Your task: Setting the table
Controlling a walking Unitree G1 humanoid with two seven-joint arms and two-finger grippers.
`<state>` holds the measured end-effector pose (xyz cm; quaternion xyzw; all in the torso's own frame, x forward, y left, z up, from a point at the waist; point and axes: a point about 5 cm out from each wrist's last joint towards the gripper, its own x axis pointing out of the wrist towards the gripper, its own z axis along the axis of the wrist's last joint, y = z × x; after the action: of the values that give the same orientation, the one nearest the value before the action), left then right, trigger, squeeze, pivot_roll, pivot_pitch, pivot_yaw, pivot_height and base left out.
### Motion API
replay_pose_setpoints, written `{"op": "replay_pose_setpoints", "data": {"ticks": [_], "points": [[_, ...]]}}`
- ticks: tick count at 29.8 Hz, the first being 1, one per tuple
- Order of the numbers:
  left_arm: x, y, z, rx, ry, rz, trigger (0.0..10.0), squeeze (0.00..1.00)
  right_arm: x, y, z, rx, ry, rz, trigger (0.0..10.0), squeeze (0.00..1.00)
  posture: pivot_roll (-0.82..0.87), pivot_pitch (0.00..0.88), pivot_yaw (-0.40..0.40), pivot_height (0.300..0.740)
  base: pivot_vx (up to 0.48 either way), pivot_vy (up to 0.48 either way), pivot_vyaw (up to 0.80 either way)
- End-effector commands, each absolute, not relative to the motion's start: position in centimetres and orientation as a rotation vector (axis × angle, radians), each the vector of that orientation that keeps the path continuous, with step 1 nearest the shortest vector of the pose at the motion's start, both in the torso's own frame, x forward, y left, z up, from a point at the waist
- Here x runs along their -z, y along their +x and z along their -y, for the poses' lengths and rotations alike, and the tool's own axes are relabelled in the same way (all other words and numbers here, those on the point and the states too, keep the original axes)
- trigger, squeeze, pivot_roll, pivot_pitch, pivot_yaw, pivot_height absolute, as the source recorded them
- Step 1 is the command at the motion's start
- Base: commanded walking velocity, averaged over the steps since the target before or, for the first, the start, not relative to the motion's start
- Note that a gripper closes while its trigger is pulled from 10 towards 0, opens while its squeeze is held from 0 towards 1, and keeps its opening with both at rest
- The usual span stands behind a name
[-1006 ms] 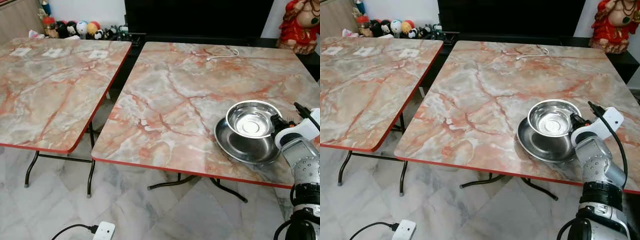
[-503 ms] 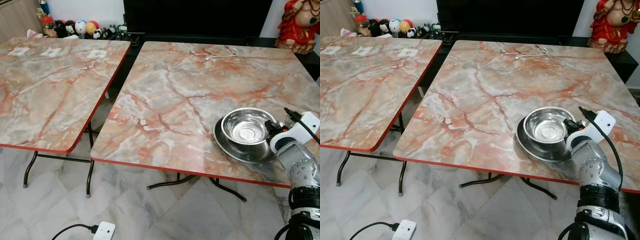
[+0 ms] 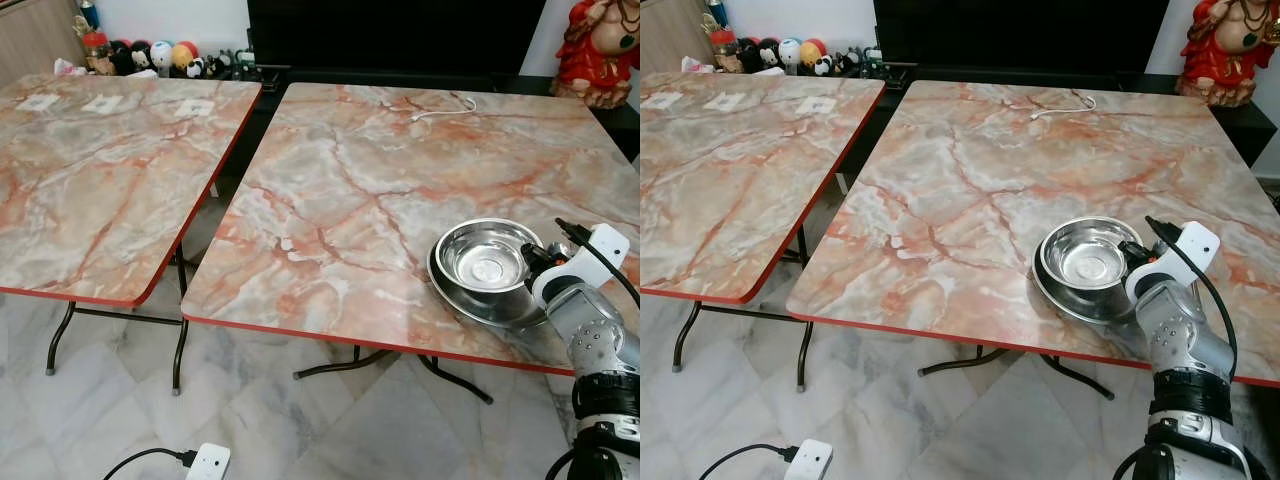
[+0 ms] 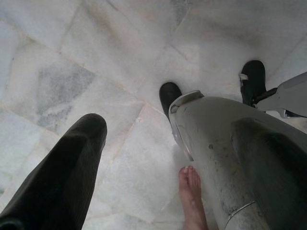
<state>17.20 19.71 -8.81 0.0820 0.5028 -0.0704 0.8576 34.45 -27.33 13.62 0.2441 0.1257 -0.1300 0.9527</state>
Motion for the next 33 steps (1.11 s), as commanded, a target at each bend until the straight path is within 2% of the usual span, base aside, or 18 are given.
{"op": "replay_pose_setpoints", "data": {"ticks": [1, 2, 5, 6, 7, 8, 16, 18, 19, 20, 21, 23, 25, 29, 33], "points": [[9.0, 16.7, -20.0, 0.145, 0.184, -1.08, 10.0, 0.0, -14.2, 34.7, 27.4, 0.276, 0.468, -0.241, 10.0, 0.82, 0.03, 0.04, -0.008, 0.74, 0.0, 0.0, 0.0], [9.0, 16.6, -20.0, 0.146, 0.184, -1.081, 10.0, 0.0, -14.2, 34.6, 27.4, 0.274, 0.469, -0.24, 10.0, 0.81, 0.03, 0.04, -0.008, 0.74, 0.0, 0.0, 0.0], [9.1, 16.6, -20.0, 0.144, 0.181, -1.084, 10.0, 0.0, -13.9, 34.6, 27.4, 0.272, 0.464, -0.246, 10.0, 0.71, 0.03, 0.04, -0.008, 0.74, 0.0, 0.0, 0.0], [9.1, 16.6, -20.0, 0.145, 0.181, -1.085, 10.0, 0.0, -13.9, 34.5, 27.5, 0.274, 0.461, -0.247, 10.0, 0.71, 0.04, 0.043, -0.009, 0.74, 0.0, 0.0, 0.0], [9.1, 16.6, -20.0, 0.145, 0.181, -1.085, 10.0, 0.0, -13.9, 34.5, 27.5, 0.276, 0.459, -0.245, 10.0, 0.56, 0.04, 0.043, -0.009, 0.74, 0.0, 0.0, 0.0], [9.1, 16.5, -20.0, 0.144, 0.18, -1.086, 10.0, 0.0, -13.9, 34.6, 27.5, 0.279, 0.456, -0.242, 10.0, 0.53, 0.04, 0.043, -0.009, 0.74, 0.0, 0.0, 0.0], [9.1, 16.5, -20.0, 0.141, 0.177, -1.087, 10.0, 0.0, -14.1, 34.6, 27.9, 0.305, 0.432, -0.235, 10.0, 0.51, 0.04, 0.044, -0.009, 0.74, 0.0, 0.0, 0.0], [9.1, 16.5, -20.0, 0.141, 0.177, -1.087, 10.0, 0.0, -14.2, 34.6, 28.1, 0.316, 0.423, -0.231, 10.0, 0.44, 0.04, 0.044, -0.009, 0.74, 0.0, 0.0, 0.0], [9.1, 16.5, -20.0, 0.141, 0.176, -1.087, 10.0, 0.0, -14.2, 34.6, 28.2, 0.318, 0.422, -0.231, 10.0, 0.44, 0.04, 0.044, -0.009, 0.74, 0.0, 0.0, 0.0], [9.1, 16.5, -20.0, 0.141, 0.176, -1.086, 10.0, 0.0, -14.2, 34.6, 28.3, 0.323, 0.418, -0.229, 10.0, 0.37, 0.04, 0.043, -0.01, 0.74, 0.0, 0.0, 0.0], [9.1, 16.5, -20.0, 0.141, 0.175, -1.086, 10.0, 0.0, -14.3, 34.6, 28.3, 0.326, 0.416, -0.227, 10.0, 0.37, 0.04, 0.043, -0.01, 0.74, 0.0, 0.0, 0.0], [9.1, 16.5, -20.0, 0.143, 0.175, -1.087, 10.0, 0.0, -14.5, 34.6, 28.6, 0.342, 0.385, -0.218, 10.0, 0.27, 0.04, 0.042, -0.01, 0.74, 0.0, 0.0, 0.0], [9.1, 16.5, -20.0, 0.145, 0.174, -1.087, 10.0, 0.0, -14.9, 34.5, 29.0, 0.373, 0.353, -0.188, 10.0, 0.0, 0.04, 0.042, -0.01, 0.74, 0.0, 0.0, 0.0], [9.1, 16.5, -20.0, 0.147, 0.175, -1.088, 10.0, 0.0, -16.0, 34.3, 29.6, 0.415, 0.299, -0.101, 10.0, 0.0, 0.04, 0.045, -0.011, 0.74, 0.0, 0.0, 0.0], [9.1, 16.4, -20.1, 0.142, 0.175, -1.086, 10.0, 0.0, -18.9, 33.6, 29.1, 0.384, 0.182, 0.168, 10.0, 0.0, 0.03, 0.047, -0.013, 0.74, 0.0, 0.0, 0.0]]}}
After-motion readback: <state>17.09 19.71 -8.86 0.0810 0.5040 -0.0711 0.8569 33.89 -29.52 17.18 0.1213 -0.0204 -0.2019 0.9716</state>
